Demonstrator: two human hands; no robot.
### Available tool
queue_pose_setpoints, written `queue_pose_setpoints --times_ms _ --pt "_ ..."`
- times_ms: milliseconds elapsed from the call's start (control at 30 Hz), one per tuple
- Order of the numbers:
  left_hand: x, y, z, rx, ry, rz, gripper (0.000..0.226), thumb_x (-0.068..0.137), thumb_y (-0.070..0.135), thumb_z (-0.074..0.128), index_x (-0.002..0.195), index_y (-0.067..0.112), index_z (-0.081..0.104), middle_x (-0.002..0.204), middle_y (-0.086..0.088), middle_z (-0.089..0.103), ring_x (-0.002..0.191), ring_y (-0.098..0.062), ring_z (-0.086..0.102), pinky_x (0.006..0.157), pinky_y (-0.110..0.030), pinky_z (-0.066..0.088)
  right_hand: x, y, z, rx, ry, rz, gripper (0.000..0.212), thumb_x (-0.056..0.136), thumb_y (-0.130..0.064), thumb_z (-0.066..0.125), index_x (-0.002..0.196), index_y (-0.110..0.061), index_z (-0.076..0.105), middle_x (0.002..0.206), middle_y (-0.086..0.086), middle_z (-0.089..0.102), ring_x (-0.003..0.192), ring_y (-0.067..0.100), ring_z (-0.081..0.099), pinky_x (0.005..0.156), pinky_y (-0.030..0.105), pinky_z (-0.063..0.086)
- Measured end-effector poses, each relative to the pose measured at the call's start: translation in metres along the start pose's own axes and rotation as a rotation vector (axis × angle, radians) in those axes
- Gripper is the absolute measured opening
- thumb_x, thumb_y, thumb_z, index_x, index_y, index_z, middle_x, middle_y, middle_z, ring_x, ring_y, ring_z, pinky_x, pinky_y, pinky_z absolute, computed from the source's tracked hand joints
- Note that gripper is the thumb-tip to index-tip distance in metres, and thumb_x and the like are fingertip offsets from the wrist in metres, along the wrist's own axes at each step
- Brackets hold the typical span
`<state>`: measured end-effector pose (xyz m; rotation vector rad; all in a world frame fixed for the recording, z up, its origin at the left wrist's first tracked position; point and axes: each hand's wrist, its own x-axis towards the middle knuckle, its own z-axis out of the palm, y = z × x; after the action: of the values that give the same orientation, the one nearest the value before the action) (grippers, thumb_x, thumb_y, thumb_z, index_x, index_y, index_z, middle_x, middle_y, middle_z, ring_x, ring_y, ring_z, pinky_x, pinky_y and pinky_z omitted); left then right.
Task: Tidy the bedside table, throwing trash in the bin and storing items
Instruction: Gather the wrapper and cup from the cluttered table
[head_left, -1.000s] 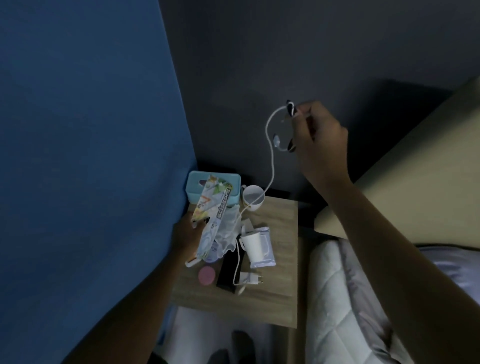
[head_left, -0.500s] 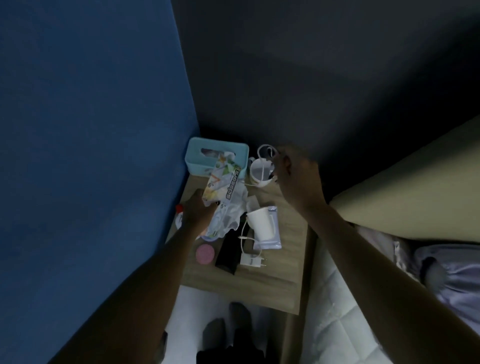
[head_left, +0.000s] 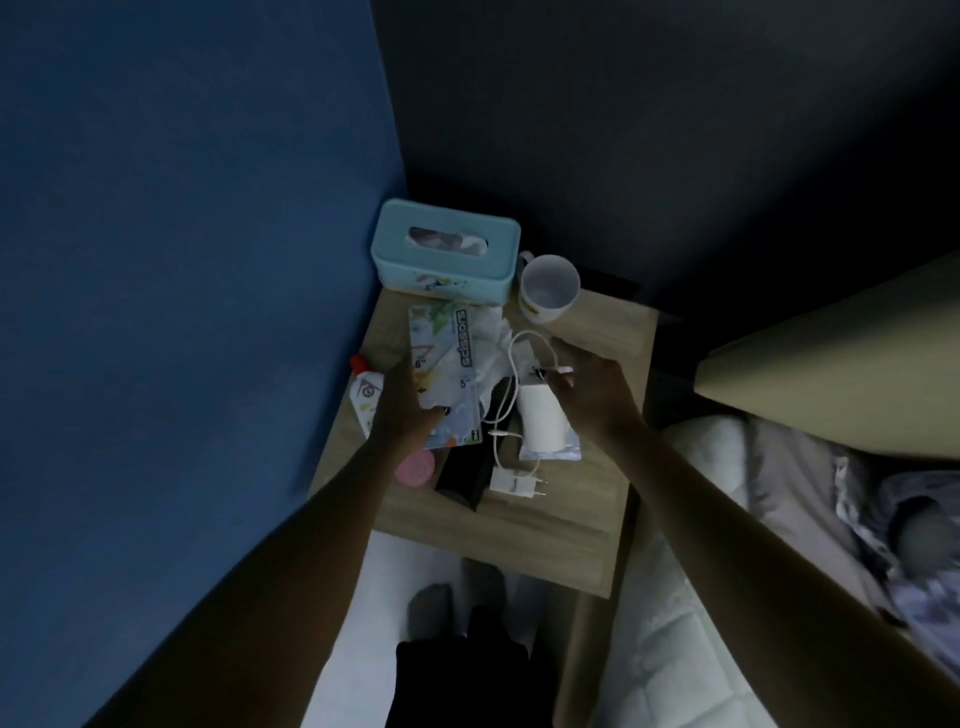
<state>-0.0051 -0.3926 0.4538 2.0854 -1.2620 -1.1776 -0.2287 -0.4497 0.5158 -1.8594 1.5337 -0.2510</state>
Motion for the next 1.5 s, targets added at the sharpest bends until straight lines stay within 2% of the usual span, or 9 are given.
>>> queue_pose_setpoints --times_ms 133,233,433,667,767,900,1067,1233,1500 --pt "-0.013 0.018 -0.012 0.004 0.039 0.003 0.062 0.074 0.001 0.071 0.13 0.004 0.044 0.121 -0.01 0.058 0.115 -0.02 0.053 0.09 -0.028 0.046 0.003 -0.001 -0.005 0.032 0.002 -0.031 0.047 0.091 -0.011 0.06 0.137 -0.013 0.05 0.136 0.009 0.057 0.107 0.024 0.065 0.091 0.025 0.045" --pt "-0.029 0.02 -0.021 0.034 0.067 -0.051 0.045 0.082 0.001 0.066 0.123 0.0 0.05 0.097 0.0 0.053 0.096 -0.017 0.052 0.07 -0.01 0.042 0.007 -0.01 -0.007 0.001 0.01 -0.017 0.04 0.09 -0.016 0.06 0.129 -0.016 0.056 0.126 0.006 0.063 0.101 0.02 0.064 0.084 0.022 0.044" --pt "-0.057 -0.004 -0.031 0.11 0.101 -0.174 0.019 0.093 0.018 0.056 0.1 0.004 0.067 0.101 -0.013 0.071 0.089 -0.021 0.066 0.05 -0.005 0.037 0.009 -0.031 -0.01 -0.101 -0.095 0.049 0.018 0.095 -0.03 0.05 0.1 -0.021 0.064 0.093 0.0 0.072 0.081 0.014 0.067 0.069 0.027 0.05" --pt "-0.081 -0.004 -0.031 -0.007 0.223 -0.09 0.011 0.093 0.02 0.056 0.093 0.014 0.065 0.092 -0.009 0.072 0.08 -0.008 0.063 0.063 -0.006 0.042 -0.017 -0.037 -0.024 0.0 -0.016 0.09 0.025 0.099 -0.028 0.046 0.08 -0.021 0.06 0.072 -0.001 0.069 0.062 0.011 0.066 0.065 0.036 0.055" --pt "-0.093 -0.006 -0.023 -0.049 0.279 -0.062 0.023 0.093 0.023 0.056 0.072 0.028 0.046 0.088 -0.01 0.072 0.074 -0.014 0.064 0.062 -0.017 0.044 -0.031 -0.019 -0.016 -0.003 -0.053 0.093 0.024 0.097 -0.026 0.05 0.075 -0.022 0.059 0.068 -0.004 0.068 0.057 0.005 0.064 0.059 0.027 0.051" --pt "-0.103 -0.014 0.003 -0.124 0.426 -0.082 0.011 0.093 0.018 0.053 0.083 0.016 0.049 0.095 -0.017 0.071 0.087 -0.03 0.067 0.067 -0.024 0.043 -0.037 0.015 -0.005 0.024 -0.097 0.049 0.022 0.096 -0.029 0.054 0.08 -0.018 0.064 0.071 0.0 0.069 0.061 0.01 0.066 0.064 0.034 0.053" --pt "-0.129 -0.016 0.061 -0.169 0.606 -0.008 0.013 0.095 0.023 0.05 0.086 0.014 0.045 0.079 -0.016 0.063 0.083 -0.037 0.064 0.064 -0.037 0.045 -0.048 0.055 0.012 0.002 -0.05 -0.128 0.02 0.094 -0.025 0.056 0.079 -0.016 0.065 0.069 -0.001 0.068 0.063 0.01 0.064 0.056 0.027 0.047" --pt "-0.164 -0.006 0.128 -0.206 0.776 0.001 0.021 0.093 0.03 0.051 0.085 0.012 0.047 0.089 -0.021 0.068 0.088 -0.035 0.062 0.069 -0.037 0.042 -0.076 0.1 0.021 0.09 -0.03 -0.384 0.025 0.09 -0.016 0.059 0.067 -0.009 0.061 0.061 0.001 0.067 0.054 0.011 0.063 0.054 0.031 0.046" --pt "-0.223 0.005 0.215 -0.086 0.686 0.003 0.018 0.095 0.034 0.044 0.089 0.017 0.045 0.072 0.004 0.051 0.077 -0.023 0.057 0.066 -0.034 0.039 -0.124 0.15 0.029 0.121 -0.15 -0.427 0.03 0.088 -0.013 0.061 0.059 -0.012 0.054 0.052 0.001 0.064 0.045 0.006 0.059 0.053 0.028 0.044"
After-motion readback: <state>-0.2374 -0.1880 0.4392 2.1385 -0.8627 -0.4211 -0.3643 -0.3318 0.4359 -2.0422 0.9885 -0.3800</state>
